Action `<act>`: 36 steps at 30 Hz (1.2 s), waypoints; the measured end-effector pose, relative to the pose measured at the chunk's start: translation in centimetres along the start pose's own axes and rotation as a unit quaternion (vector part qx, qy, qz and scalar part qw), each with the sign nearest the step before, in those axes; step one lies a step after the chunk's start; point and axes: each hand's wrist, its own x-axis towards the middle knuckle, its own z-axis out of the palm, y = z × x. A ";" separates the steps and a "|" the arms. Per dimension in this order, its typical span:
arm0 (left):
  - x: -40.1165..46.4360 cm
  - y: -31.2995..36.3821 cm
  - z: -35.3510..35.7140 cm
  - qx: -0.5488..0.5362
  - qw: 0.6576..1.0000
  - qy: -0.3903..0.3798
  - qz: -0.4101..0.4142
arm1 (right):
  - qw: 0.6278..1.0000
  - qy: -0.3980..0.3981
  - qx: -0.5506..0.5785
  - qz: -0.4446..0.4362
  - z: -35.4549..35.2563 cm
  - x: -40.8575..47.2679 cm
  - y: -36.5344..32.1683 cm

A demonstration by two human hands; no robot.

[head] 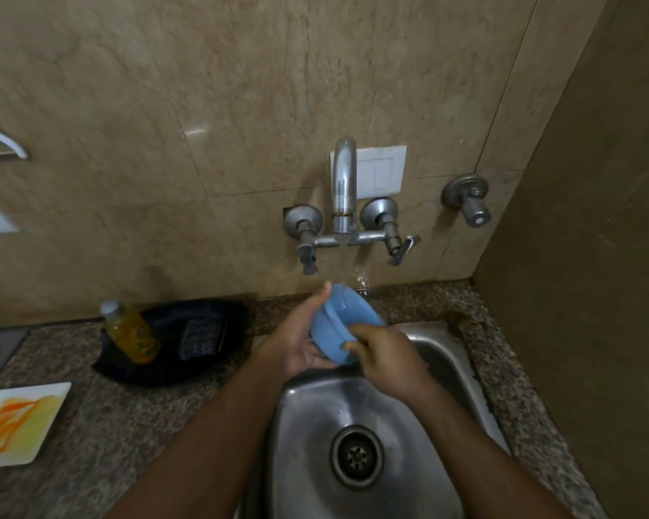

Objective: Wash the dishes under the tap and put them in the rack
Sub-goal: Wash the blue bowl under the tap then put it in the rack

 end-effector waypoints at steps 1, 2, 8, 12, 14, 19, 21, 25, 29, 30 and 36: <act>0.1 -0.2 0.3 -0.009 1.000 0.001 0.000 | 0.996 -0.015 -0.072 -0.041 0.0 -0.2 -0.2; 0.3 -0.6 0.5 -0.007 1.000 0.008 0.004 | 0.991 -0.029 -0.112 -0.072 -0.2 -0.3 -0.5; 0.6 -2.3 0.3 -0.098 0.993 0.045 0.042 | 0.977 0.206 0.046 0.041 -0.3 -1.3 1.0; 0.7 -2.7 -0.5 -0.027 0.993 0.106 0.038 | 0.878 0.056 0.396 0.264 -0.9 -0.6 0.9; 0.2 -2.7 -0.8 0.028 0.991 0.127 0.022 | 0.840 -0.011 0.452 0.302 -1.8 0.0 0.9; -0.6 -2.4 -1.2 0.123 0.986 0.099 0.047 | 0.904 0.184 0.288 0.258 -5.5 1.9 0.7; -0.9 -2.0 -0.7 0.138 0.985 0.077 0.072 | 0.900 0.198 0.316 0.224 -7.0 3.4 0.2; -1.2 -1.5 0.1 0.131 0.982 0.069 0.115 | 0.937 0.194 0.193 0.218 -7.6 6.5 0.5; -1.6 -1.1 -0.1 0.142 0.978 0.075 0.132 | 0.954 0.203 0.057 0.212 -7.4 6.8 0.6; -1.7 -1.0 -0.3 0.144 0.978 0.074 0.135 | 0.958 0.208 0.023 0.194 -7.4 6.7 0.5; -2.7 -1.3 -1.3 0.223 0.955 0.078 0.179 | 0.972 0.188 -0.043 0.137 -8.1 6.0 -0.4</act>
